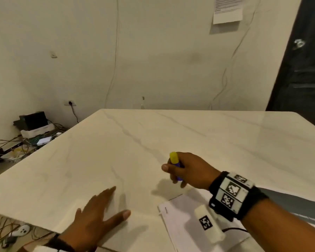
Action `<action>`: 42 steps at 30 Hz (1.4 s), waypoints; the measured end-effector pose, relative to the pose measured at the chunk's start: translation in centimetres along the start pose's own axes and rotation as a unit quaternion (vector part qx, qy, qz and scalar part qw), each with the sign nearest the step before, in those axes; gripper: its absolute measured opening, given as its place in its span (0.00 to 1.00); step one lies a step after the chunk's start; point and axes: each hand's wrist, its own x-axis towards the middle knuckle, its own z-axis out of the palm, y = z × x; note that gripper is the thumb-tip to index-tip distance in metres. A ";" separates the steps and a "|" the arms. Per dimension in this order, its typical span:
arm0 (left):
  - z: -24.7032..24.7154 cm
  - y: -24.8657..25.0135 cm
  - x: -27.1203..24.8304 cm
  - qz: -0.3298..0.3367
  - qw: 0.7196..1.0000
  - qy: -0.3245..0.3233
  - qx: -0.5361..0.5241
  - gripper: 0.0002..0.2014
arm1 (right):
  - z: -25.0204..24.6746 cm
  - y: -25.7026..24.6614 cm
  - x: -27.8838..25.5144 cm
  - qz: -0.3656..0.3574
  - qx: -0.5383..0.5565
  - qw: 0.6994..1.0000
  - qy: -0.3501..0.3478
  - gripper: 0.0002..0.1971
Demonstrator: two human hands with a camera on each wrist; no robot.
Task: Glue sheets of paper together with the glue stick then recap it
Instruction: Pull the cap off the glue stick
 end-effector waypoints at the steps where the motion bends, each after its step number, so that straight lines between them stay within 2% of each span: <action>1: -1.5 1.1 0.4 0.027 0.999 0.018 -0.029 0.51 | -1.4 0.8 -0.9 -0.001 -0.006 1.000 0.025 0.20; 3: -4.1 4.7 1.5 0.100 0.991 0.071 -0.051 0.40 | -4.1 3.0 -2.6 0.017 -0.044 0.996 0.082 0.21; 6: -6.2 11.6 3.9 0.210 0.961 0.135 -0.118 0.29 | -7.5 6.4 -4.5 0.066 0.003 0.988 0.139 0.10; 8: -5.6 16.6 6.7 0.266 0.926 0.120 -0.238 0.22 | -9.6 8.4 -5.7 0.072 0.068 0.982 0.158 0.13; 10: -4.3 20.0 8.4 0.288 0.871 0.097 -0.386 0.19 | -10.4 9.0 -6.1 0.046 0.126 0.976 0.170 0.16; 12: -1.8 23.8 10.7 0.280 0.822 0.074 -0.490 0.19 | -11.2 10.2 -6.5 0.000 0.180 0.963 0.203 0.15; 15: 2.0 27.4 13.1 0.274 0.794 0.037 -0.541 0.18 | -11.3 11.2 -6.7 0.003 0.261 0.943 0.205 0.19; 19: 5.8 28.6 15.4 0.308 0.793 -0.058 -0.522 0.19 | -10.9 11.8 -6.2 0.027 0.320 0.933 0.164 0.11; 22: 7.5 28.0 15.4 0.330 0.789 -0.112 -0.506 0.19 | -10.3 11.8 -6.2 0.056 0.364 0.919 0.139 0.16; 24: 7.9 27.6 15.0 0.326 0.794 -0.119 -0.499 0.18 | -9.9 11.7 -6.3 0.068 0.379 0.915 0.124 0.20; 27: 7.8 27.3 14.6 0.329 0.794 -0.103 -0.500 0.15 | -9.7 11.6 -6.4 0.079 0.403 0.906 0.104 0.26; 29: 7.3 27.4 14.3 0.330 0.781 -0.092 -0.522 0.12 | -9.9 11.4 -6.5 0.075 0.410 0.903 0.101 0.30; 31: 6.7 27.8 13.9 0.340 0.776 -0.083 -0.525 0.11 | -10.0 11.2 -6.5 0.060 0.409 0.904 0.105 0.28; 34: 5.6 28.3 12.5 0.352 0.784 -0.056 -0.508 0.10 | -9.9 10.4 -6.7 0.033 0.406 0.906 0.118 0.22; 35: 5.0 28.4 12.4 0.333 0.783 -0.038 -0.524 0.10 | -10.1 10.4 -6.9 0.027 0.401 0.907 0.129 0.22; 38: 0.9 27.5 13.2 0.251 0.747 0.043 -0.614 0.12 | -10.6 10.8 -7.3 0.015 0.361 0.919 0.159 0.27; 40: -2.7 26.1 14.2 0.261 0.788 0.094 -0.549 0.12 | -11.0 11.1 -7.4 0.020 0.341 0.922 0.183 0.28; 42: -5.1 24.9 15.5 0.281 0.853 0.110 -0.425 0.10 | -11.1 11.1 -7.4 0.029 0.328 0.925 0.191 0.20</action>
